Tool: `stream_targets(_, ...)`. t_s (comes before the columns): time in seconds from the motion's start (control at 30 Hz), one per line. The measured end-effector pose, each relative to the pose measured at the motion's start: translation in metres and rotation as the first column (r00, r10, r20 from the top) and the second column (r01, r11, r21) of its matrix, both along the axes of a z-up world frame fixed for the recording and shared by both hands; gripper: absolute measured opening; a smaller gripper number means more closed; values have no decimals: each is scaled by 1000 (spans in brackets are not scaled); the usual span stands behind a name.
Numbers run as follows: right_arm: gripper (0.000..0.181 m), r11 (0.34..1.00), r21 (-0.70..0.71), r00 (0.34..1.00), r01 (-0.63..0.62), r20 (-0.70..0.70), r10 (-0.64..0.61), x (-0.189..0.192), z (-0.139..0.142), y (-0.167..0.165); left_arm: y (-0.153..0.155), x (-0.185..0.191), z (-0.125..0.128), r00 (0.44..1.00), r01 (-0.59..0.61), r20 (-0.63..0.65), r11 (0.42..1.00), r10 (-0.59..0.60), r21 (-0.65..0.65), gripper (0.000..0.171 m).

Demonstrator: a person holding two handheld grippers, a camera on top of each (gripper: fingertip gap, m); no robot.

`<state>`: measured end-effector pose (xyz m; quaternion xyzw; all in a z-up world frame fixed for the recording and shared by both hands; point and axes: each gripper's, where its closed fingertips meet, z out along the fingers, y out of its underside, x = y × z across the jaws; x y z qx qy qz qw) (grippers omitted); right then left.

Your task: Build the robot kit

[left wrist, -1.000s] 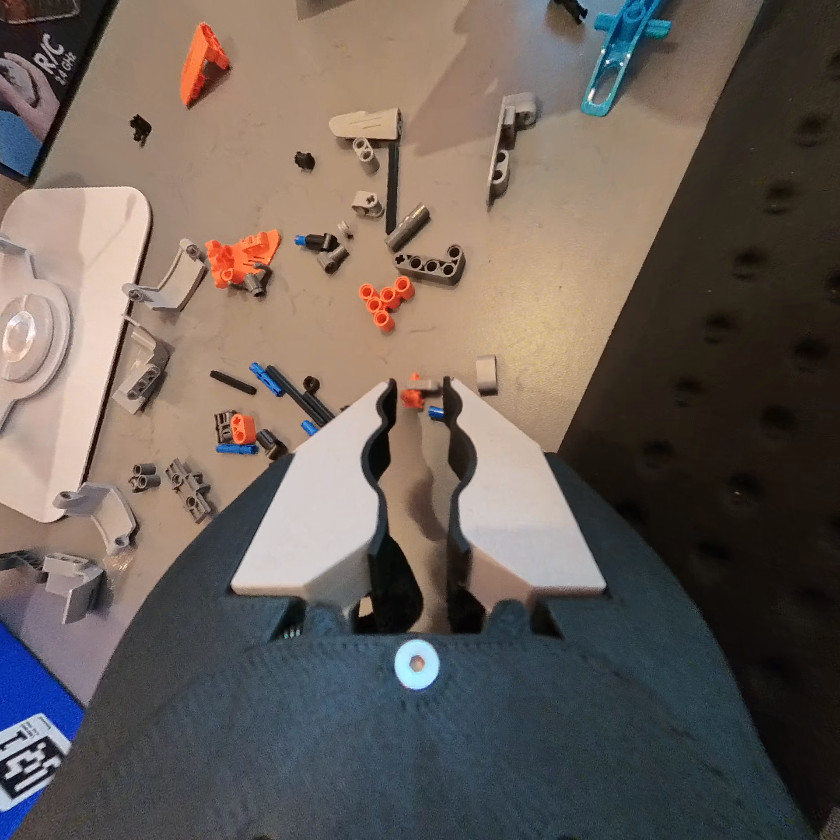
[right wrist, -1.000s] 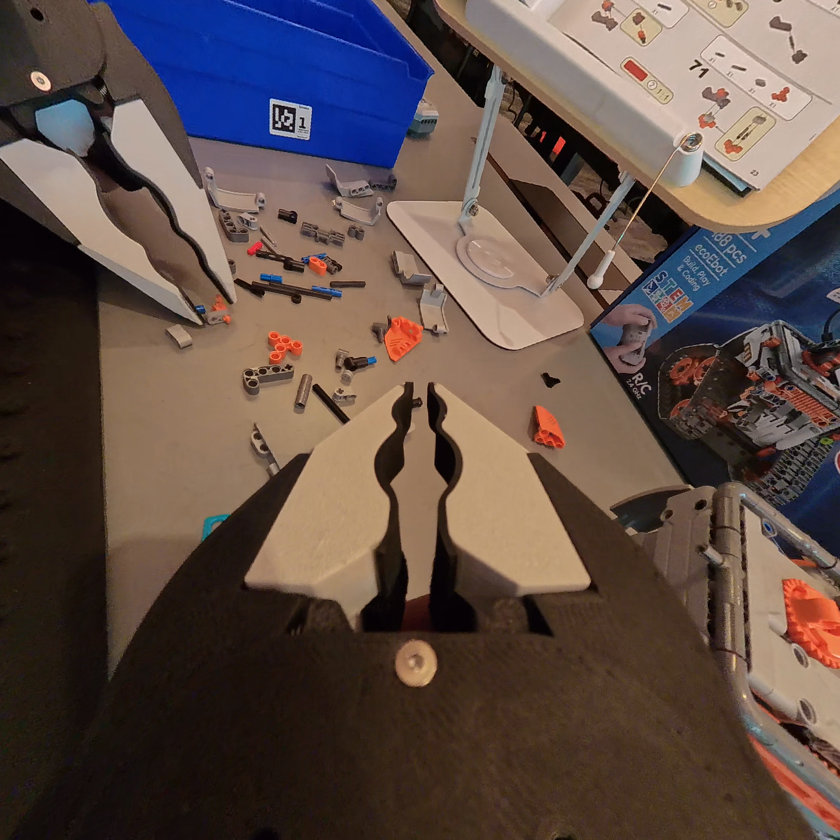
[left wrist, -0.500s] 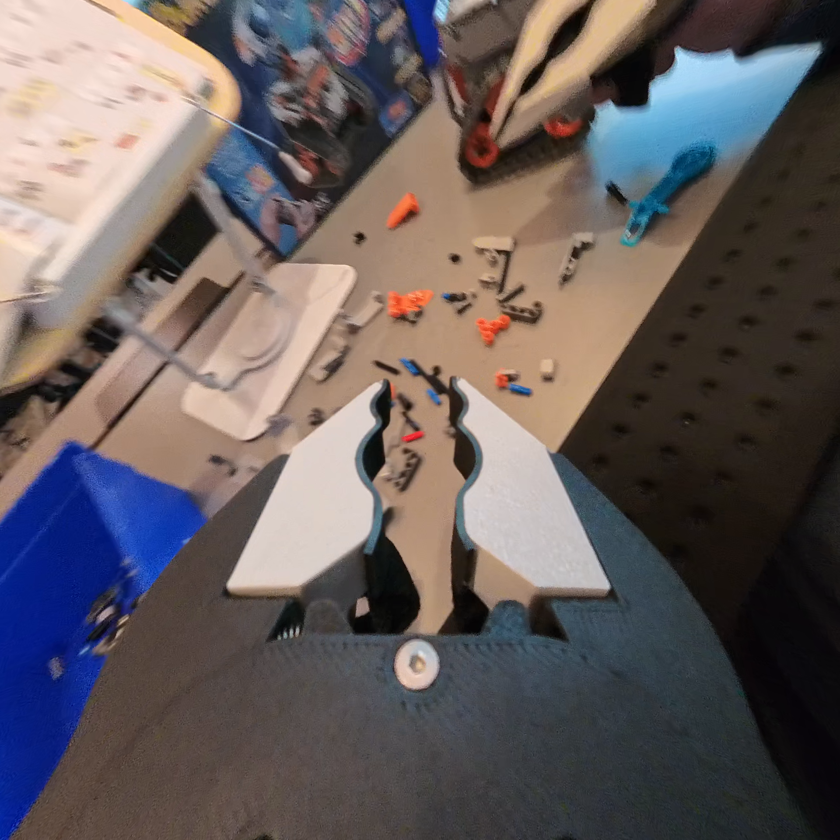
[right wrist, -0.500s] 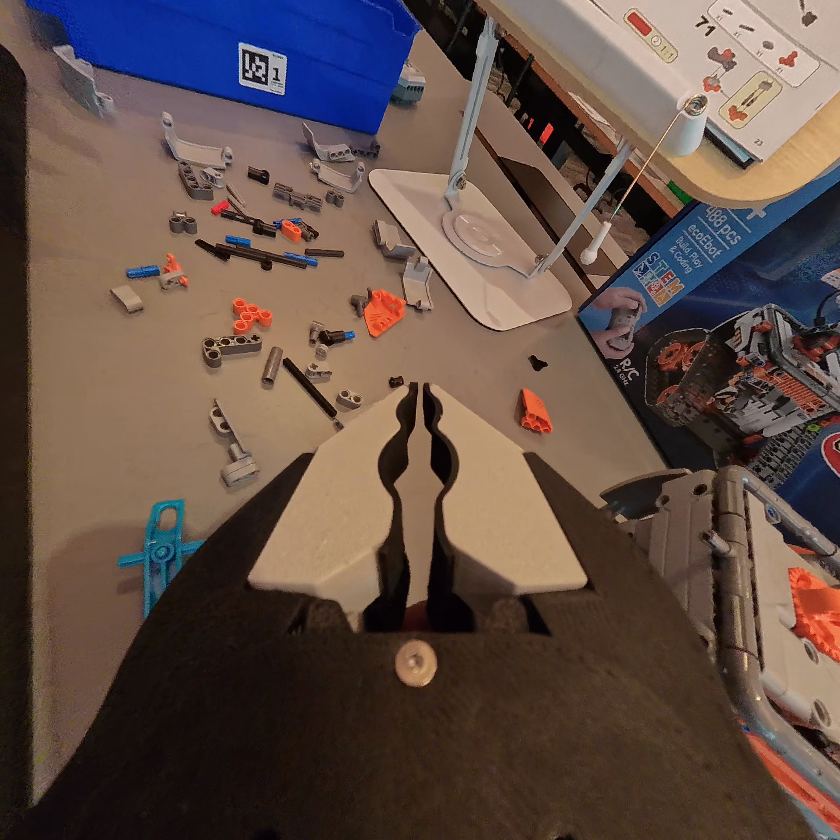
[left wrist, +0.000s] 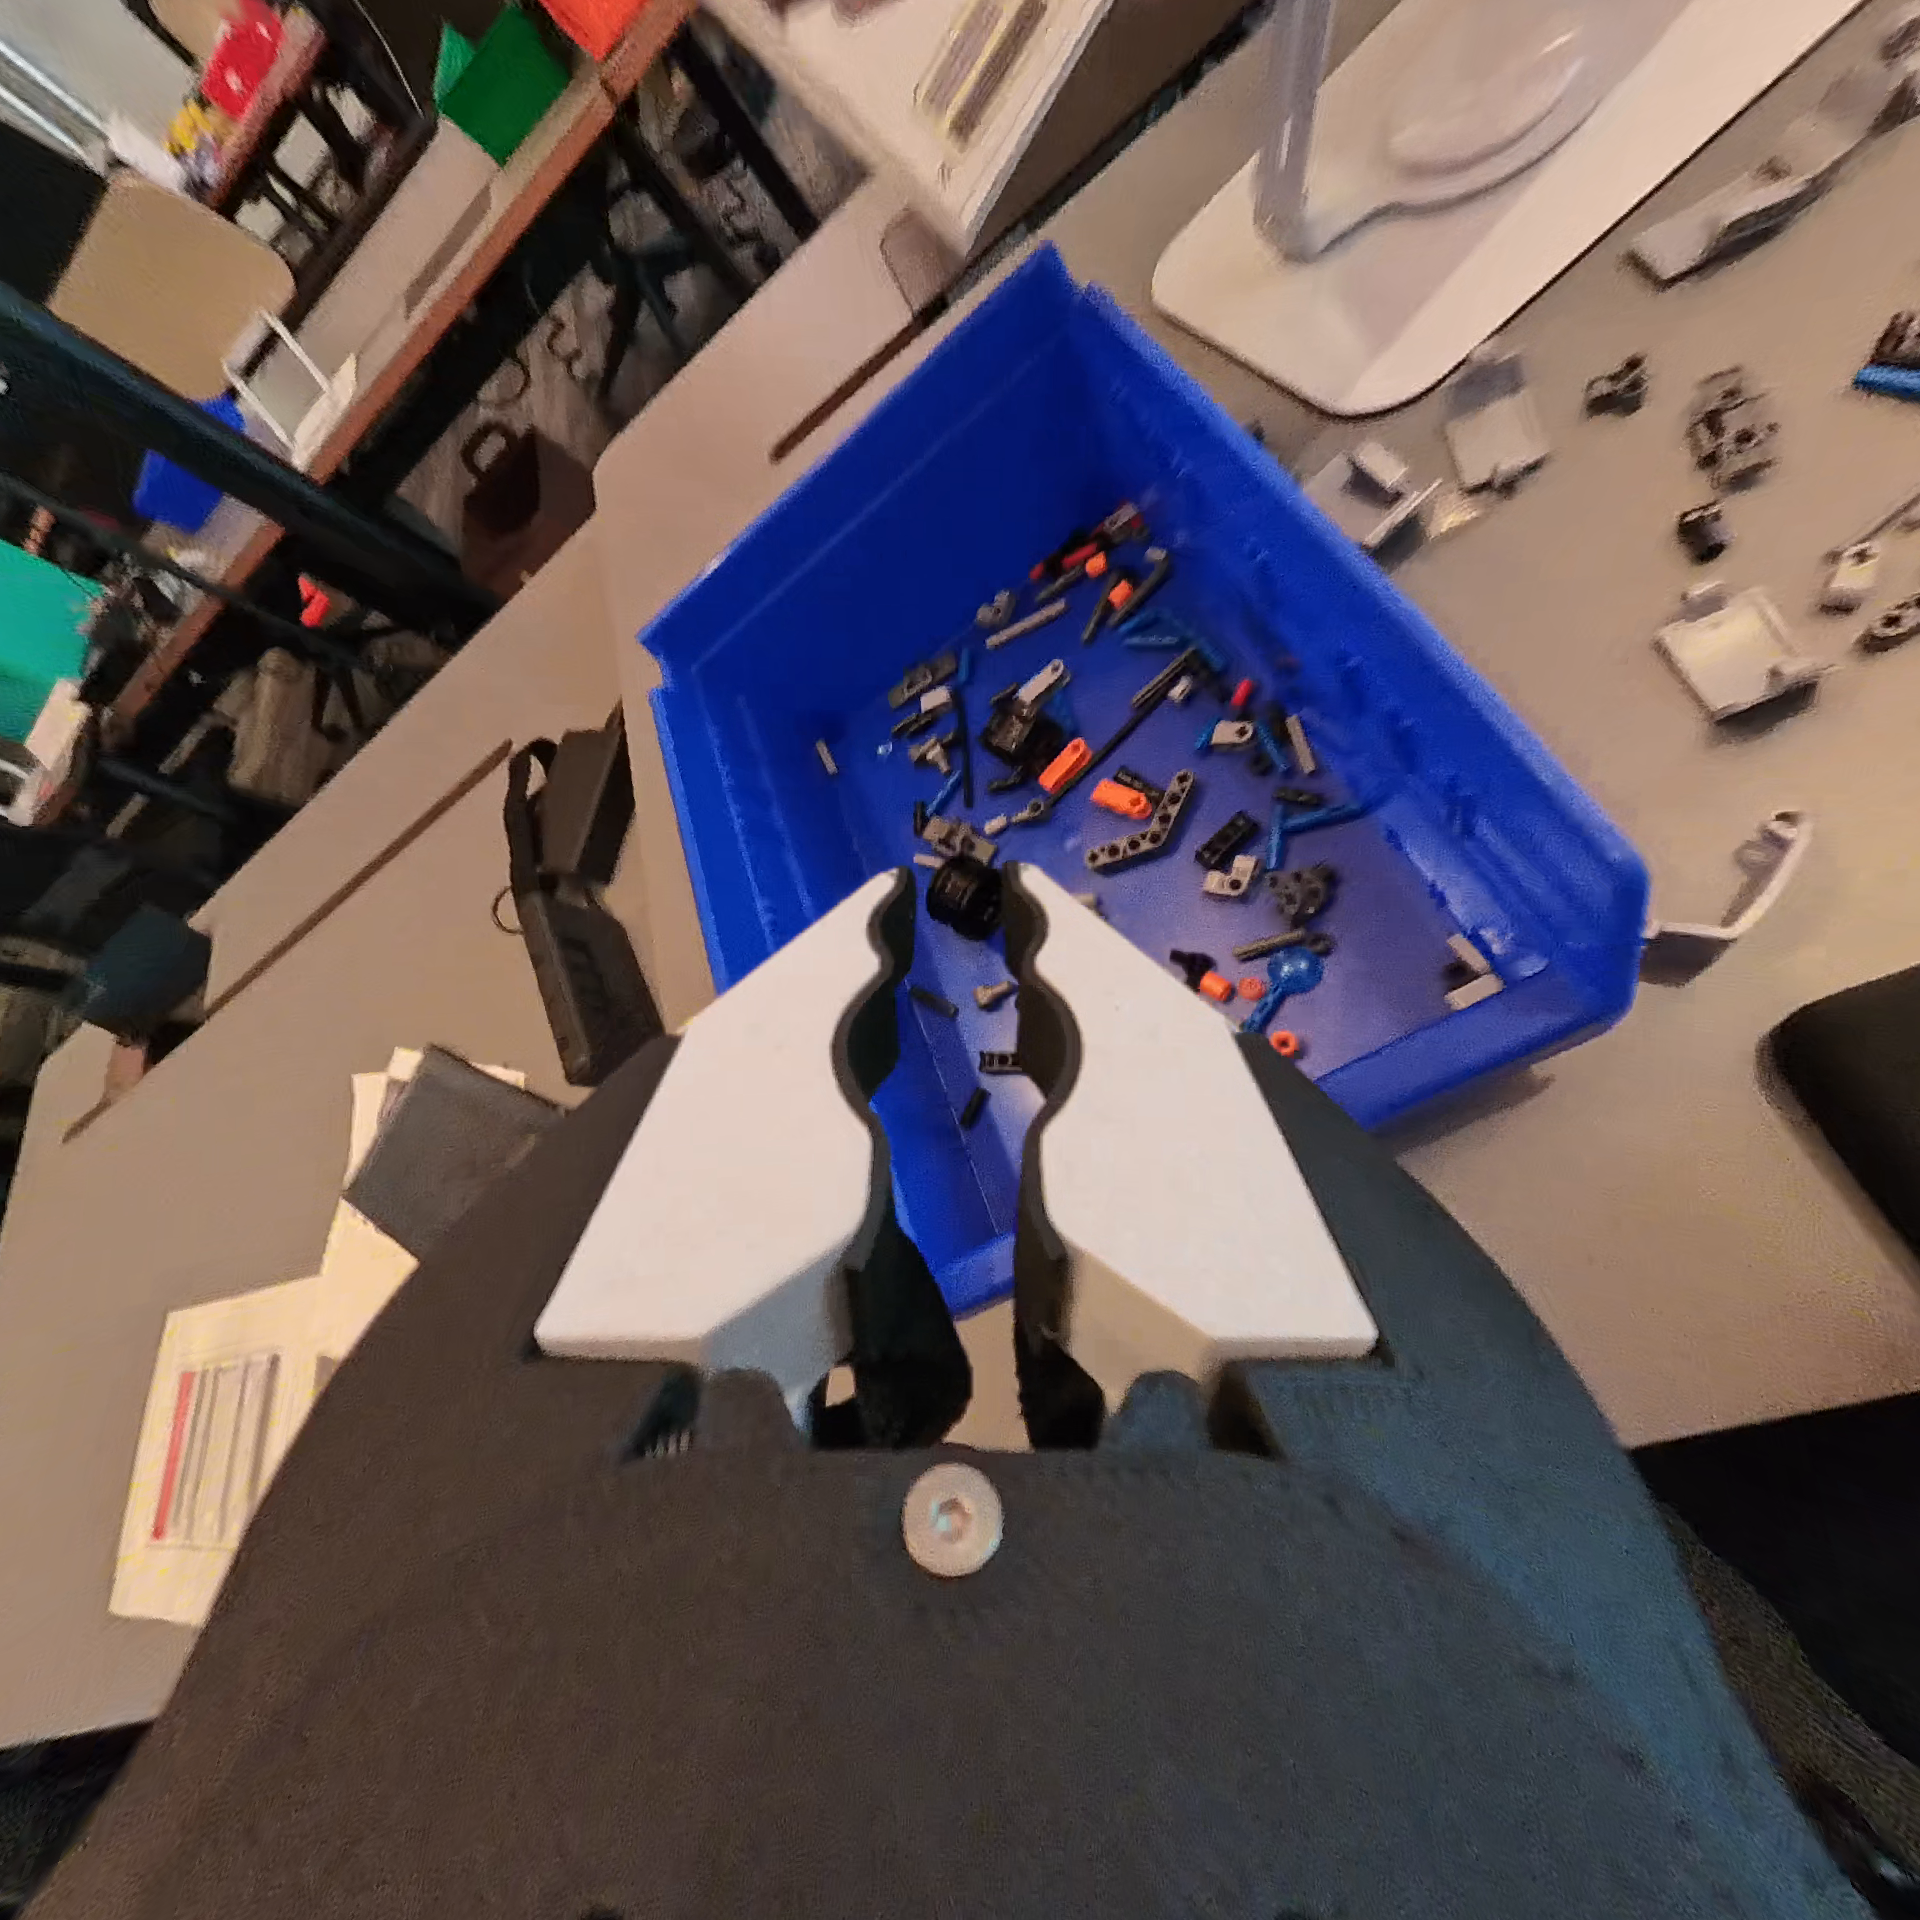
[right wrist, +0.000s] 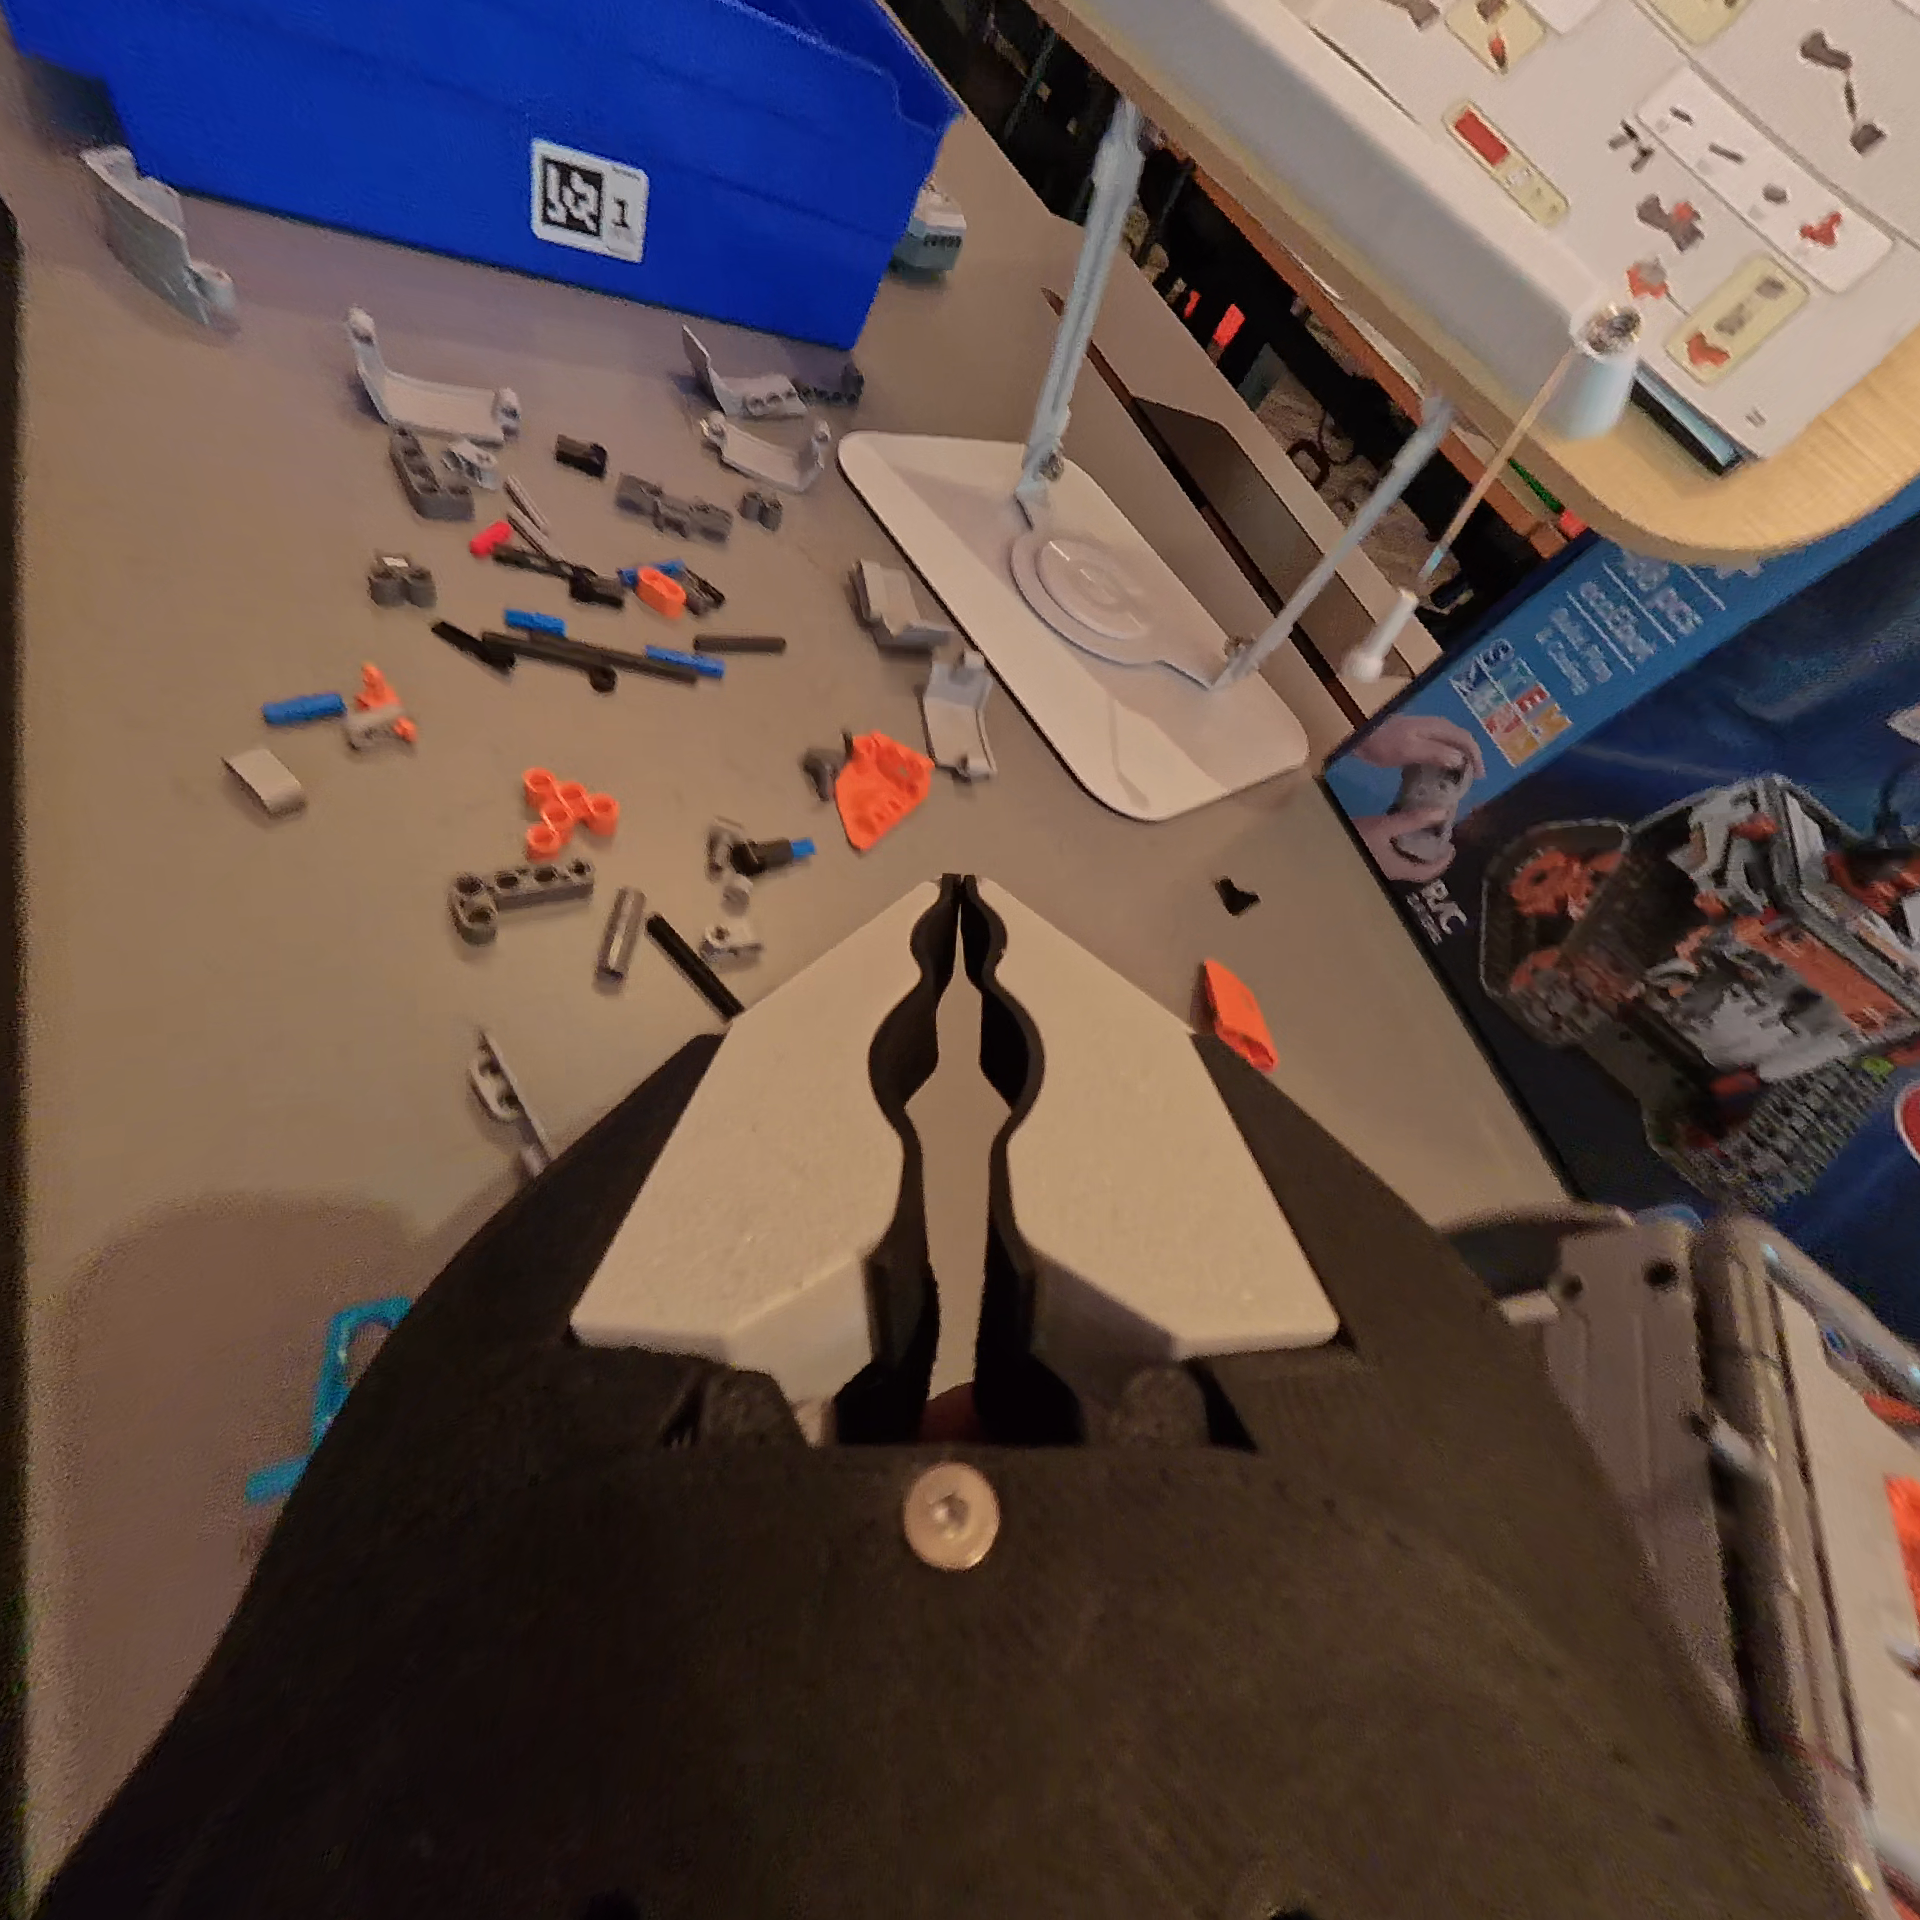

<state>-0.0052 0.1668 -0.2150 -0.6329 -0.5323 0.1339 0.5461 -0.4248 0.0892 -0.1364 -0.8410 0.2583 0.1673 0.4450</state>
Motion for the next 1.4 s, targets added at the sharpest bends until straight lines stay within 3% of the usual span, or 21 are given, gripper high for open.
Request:
stream_targets(0.17,0,997,-12,996,-72,-47,71,-45,11,-16,6,-12,-37,999,-3,40,995,7,-98,12)
stream_targets(0.3,0,990,-25,990,-138,-31,137,-72,5,-26,14,-2,-75,995,93,51,969,-83,-228,9)
stream_targets(0.4,0,986,-41,987,-160,-26,159,-76,-1,-29,24,-3,-104,994,113,24,935,-111,-336,10)
stream_targets(0.6,0,978,-70,978,-198,-74,193,-74,3,-34,30,-12,-136,992,99,-20,847,-128,-522,21)
stream_targets(0.9,0,970,-81,970,-228,-110,219,-68,7,-40,33,-18,-154,994,75,-10,748,-109,-660,15)
stream_targets(1.07,0,969,-74,966,-236,-131,225,-65,13,-42,37,-17,-154,994,88,8,748,-110,-657,5)
stream_targets(1.33,0,970,-70,965,-234,-134,223,-63,15,-42,37,-16,-154,995,90,21,767,-99,-635,11)
stream_targets(1.4,0,969,-72,965,-236,-137,224,-63,15,-42,36,-12,-155,994,110,50,762,-101,-639,5)
